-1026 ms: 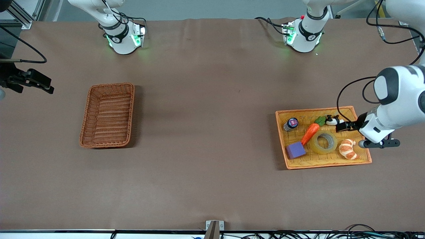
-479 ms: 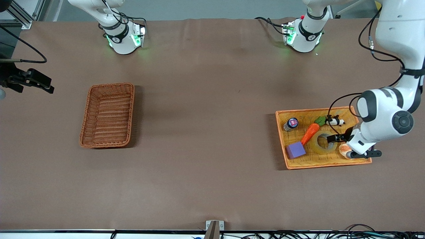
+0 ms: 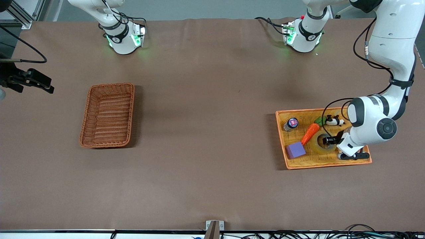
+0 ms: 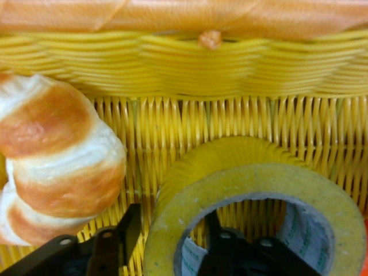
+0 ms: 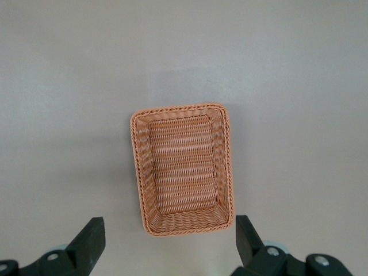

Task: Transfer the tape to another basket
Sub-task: 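Lower the left gripper into the tape roll's hole and close it, then lift the tape roll with the left gripper toward the wicker basket, then set the tape roll on the table and open the left gripper, then reach the right gripper to the tape while the left gripper withdraws, then close the right gripper on the tape roll's rim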

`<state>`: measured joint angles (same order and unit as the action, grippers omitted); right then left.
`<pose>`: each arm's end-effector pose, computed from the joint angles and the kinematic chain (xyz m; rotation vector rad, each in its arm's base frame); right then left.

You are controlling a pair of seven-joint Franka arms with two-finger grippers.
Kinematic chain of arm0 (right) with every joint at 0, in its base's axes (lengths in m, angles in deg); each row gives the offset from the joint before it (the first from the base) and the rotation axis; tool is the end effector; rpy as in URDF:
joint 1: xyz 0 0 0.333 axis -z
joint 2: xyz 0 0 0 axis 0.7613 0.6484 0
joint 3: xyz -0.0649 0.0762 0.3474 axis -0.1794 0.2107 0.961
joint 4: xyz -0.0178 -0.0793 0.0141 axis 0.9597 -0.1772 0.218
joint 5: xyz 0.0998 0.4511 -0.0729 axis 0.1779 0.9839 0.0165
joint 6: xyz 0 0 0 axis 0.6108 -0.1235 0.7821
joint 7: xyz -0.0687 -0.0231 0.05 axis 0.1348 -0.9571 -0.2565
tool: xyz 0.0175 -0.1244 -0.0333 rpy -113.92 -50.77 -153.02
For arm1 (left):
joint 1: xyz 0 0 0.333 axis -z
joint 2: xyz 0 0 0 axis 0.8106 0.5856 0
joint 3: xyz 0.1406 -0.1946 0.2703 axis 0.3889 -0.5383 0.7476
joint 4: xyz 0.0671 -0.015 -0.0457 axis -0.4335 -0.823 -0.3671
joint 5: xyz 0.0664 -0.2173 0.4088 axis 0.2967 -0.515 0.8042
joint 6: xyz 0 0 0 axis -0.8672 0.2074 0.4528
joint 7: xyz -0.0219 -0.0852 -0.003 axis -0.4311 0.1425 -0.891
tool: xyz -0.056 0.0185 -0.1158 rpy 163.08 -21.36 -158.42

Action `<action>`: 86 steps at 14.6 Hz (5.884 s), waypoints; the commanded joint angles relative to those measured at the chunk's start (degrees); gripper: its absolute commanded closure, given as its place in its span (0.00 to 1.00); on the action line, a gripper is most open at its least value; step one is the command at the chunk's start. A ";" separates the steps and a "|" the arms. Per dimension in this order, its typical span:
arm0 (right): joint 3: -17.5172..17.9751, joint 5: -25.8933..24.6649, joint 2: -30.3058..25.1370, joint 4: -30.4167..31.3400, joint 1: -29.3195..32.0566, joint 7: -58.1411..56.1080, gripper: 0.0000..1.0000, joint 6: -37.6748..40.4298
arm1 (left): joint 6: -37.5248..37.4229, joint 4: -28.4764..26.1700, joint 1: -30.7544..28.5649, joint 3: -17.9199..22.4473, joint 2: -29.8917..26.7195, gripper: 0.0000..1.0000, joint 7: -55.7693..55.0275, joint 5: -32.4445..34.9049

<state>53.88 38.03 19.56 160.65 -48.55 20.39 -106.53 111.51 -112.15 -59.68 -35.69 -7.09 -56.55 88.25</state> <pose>0.6409 0.0068 0.6777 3.1272 -0.0639 -0.0382 0.7044 0.0427 0.1450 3.1183 0.0611 -0.1462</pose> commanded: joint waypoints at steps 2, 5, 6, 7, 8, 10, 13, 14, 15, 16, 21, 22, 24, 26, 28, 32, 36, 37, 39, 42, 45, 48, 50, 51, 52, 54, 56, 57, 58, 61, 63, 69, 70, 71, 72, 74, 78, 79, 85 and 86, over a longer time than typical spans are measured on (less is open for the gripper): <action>0.22 0.22 -0.60 0.42 0.29 -0.03 0.00 0.25 | -1.03 -0.19 -0.36 -0.15 -3.31 1.00 0.38 1.10; 0.22 0.30 -0.60 0.51 0.37 0.14 0.00 0.25 | -7.61 0.43 -0.36 -0.24 -7.35 1.00 0.56 1.19; 0.13 0.30 -0.60 0.42 0.37 0.14 0.00 0.33 | -9.72 0.43 -0.36 -0.50 -9.37 1.00 0.47 1.19; 0.13 0.30 -0.60 0.42 0.37 0.06 0.00 0.25 | -12.35 0.95 -0.27 -0.68 -10.96 1.00 0.56 1.19; 0.13 0.30 -0.60 0.42 0.37 0.14 0.00 0.25 | -15.34 1.91 0.25 -0.85 -12.45 1.00 0.04 1.19; 0.13 0.30 -0.60 0.42 0.37 0.14 0.00 0.25 | -20.44 6.38 1.13 -4.00 -13.00 0.95 -1.10 0.92; 0.13 0.39 -0.60 0.51 0.37 0.14 0.00 0.34 | -29.86 13.86 2.97 -9.19 -10.89 0.97 -7.06 0.48; 0.13 0.30 -0.60 0.51 0.37 0.14 0.00 0.33 | -29.96 14.22 4.02 -11.64 -10.62 0.98 -9.35 0.48; 0.13 0.30 -0.60 0.51 0.37 0.23 0.00 0.33 | -29.87 14.23 5.51 -13.14 -10.10 0.98 -11.46 0.48; 0.13 0.30 -0.60 0.51 0.37 0.23 0.00 0.33 | -29.70 14.49 8.40 -13.68 -8.79 0.98 -14.61 0.83; 0.13 0.39 -0.60 0.51 0.37 0.14 0.00 0.34 | -29.43 26.06 23.35 -13.69 3.41 0.94 -28.95 0.75; 0.13 0.39 -0.60 0.51 0.37 0.23 0.00 0.42 | -29.34 29.05 26.76 -13.60 6.31 0.94 -30.27 0.83; 0.13 0.30 -0.51 0.51 0.37 -0.03 0.00 0.34 | -25.42 30.75 31.96 -13.07 9.49 0.95 -31.86 0.84; 0.05 0.30 -0.42 0.51 0.72 -0.47 0.00 0.33 | -18.65 31.71 35.57 -12.90 12.30 0.96 -31.96 0.92; 0.04 0.39 -0.42 0.51 0.73 -0.56 0.00 0.33 | -15.90 37.39 40.31 -11.50 16.60 0.97 -32.74 0.84; 0.04 0.48 -0.42 0.42 1.08 -0.47 0.00 0.25 | -6.69 42.09 44.99 -10.61 22.42 0.95 -33.54 0.40; 0.04 0.22 -0.16 0.07 1.08 -0.73 0.00 -0.45 | -2.54 42.18 47.53 -10.26 24.35 0.85 -33.10 0.39; 0.04 0.48 -0.07 0.07 1.25 -0.82 0.00 -0.63 | -1.32 42.26 48.93 -9.04 24.53 0.77 -33.01 0.48; 0.04 0.92 0.19 0.16 1.43 -0.74 0.00 -1.50 | 0.71 42.18 50.08 -7.01 24.45 0.44 -32.75 0.48; 0.04 1.01 0.28 0.25 1.25 -0.74 0.00 -1.69 | 2.30 41.65 49.92 -5.78 22.00 0.03 -33.36 0.92; 0.22 1.01 0.28 0.42 1.34 -0.74 0.00 -1.42 | -1.89 38.41 46.16 -5.95 15.16 0.00 -32.84 1.19; 0.83 1.27 1.51 0.51 0.20 -0.65 0.00 -1.95 | -19.78 38.13 44.47 -5.87 9.44 0.00 -32.92 1.19; 3.02 1.27 3.79 1.21 -0.59 -0.39 0.00 -3.61 | -29.30 38.05 40.19 -5.77 3.74 0.00 -32.22 1.97; 3.99 1.27 4.40 2.43 -1.03 0.05 0.00 -5.62 | -31.95 37.96 37.81 -6.12 1.01 0.00 -31.87 2.06; 4.61 1.27 4.50 4.97 -1.29 0.14 0.00 -8.17 | -34.24 37.96 35.52 -6.13 -1.54 0.00 -31.26 2.07; 6.28 1.36 5.63 9.89 -1.65 0.49 0.00 -13.44 | -37.50 37.78 30.34 -6.22 -5.86 0.00 -27.32 1.98; 7.95 1.36 6.08 16.30 -2.35 2.06 0.00 -21.59 | -41.10 37.34 25.50 -6.30 -9.90 0.00 -22.66 1.72; 8.39 1.18 6.69 19.46 -4.09 4.86 0.00 -26.25 | -42.16 36.47 23.39 -6.30 -11.75 0.00 -21.77 1.71; 8.48 0.49 8.09 21.58 -6.20 8.28 0.00 -30.21 | -42.26 34.98 21.19 -6.39 -13.50 0.00 -20.89 1.37; 8.39 -1.18 13.18 25.38 -12.52 14.71 0.00 -40.59 | -42.26 31.64 16.53 -6.39 -17.56 0.00 -17.29 1.28; 8.48 -5.21 17.92 25.38 -16.48 20.85 0.00 -44.56 | -44.01 31.19 12.67 -6.39 -18.26 0.00 -17.72 1.10; 8.48 -13.32 25.93 25.38 -23.44 30.90 0.00 -51.86 | -42.27 20.14 7.47 -6.57 -28.71 0.02 -12.97 1.10; 8.48 -13.32 26.81 25.38 -23.44 31.08 0.00 -53.35 | -40.78 17.68 7.55 -6.57 -30.12 0.02 -12.97 1.10; 8.48 -13.49 27.52 25.56 -23.62 30.99 0.00 -54.32 | -39.55 14.96 7.81 -6.65 -32.05 0.02 -12.97 1.01; 8.48 -14.28 28.31 25.64 -23.71 31.08 0.00 -55.03 | -38.84 12.49 7.81 -6.74 -33.98 0.00 -12.89 1.10; 8.48 -14.55 29.89 25.65 -23.45 31.95 0.00 -58.09 | -38.04 12.12 8.07 -6.74 -33.65 0.00 -12.89 1.10; 8.31 -14.73 31.13 25.65 -23.36 33.01 0.06 -59.43 | -35.93 12.56 7.99 -6.92 -32.50 0.00 -11.66 -0.56; 8.22 -14.81 31.48 25.65 -23.36 33.01 0.15 -59.52 | -35.93 12.12 7.90 -7.01 -32.85 0.00 -11.57 -0.75; 8.13 -15.43 32.62 24.94 -24.06 39.50 1.00 -59.52 | -35.76 11.94 8.16 -7.01 -32.77 0.00 -10.25 -0.84; 8.13 -15.86 32.62 24.94 -23.45 39.26 1.00 -59.26 | -36.02 11.94 8.08 -7.01 -32.77 0.00 -9.12 -0.92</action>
<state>62.05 24.23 51.59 186.14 -72.25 56.73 -165.92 74.93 -99.16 -51.30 -42.45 -38.82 -67.84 87.55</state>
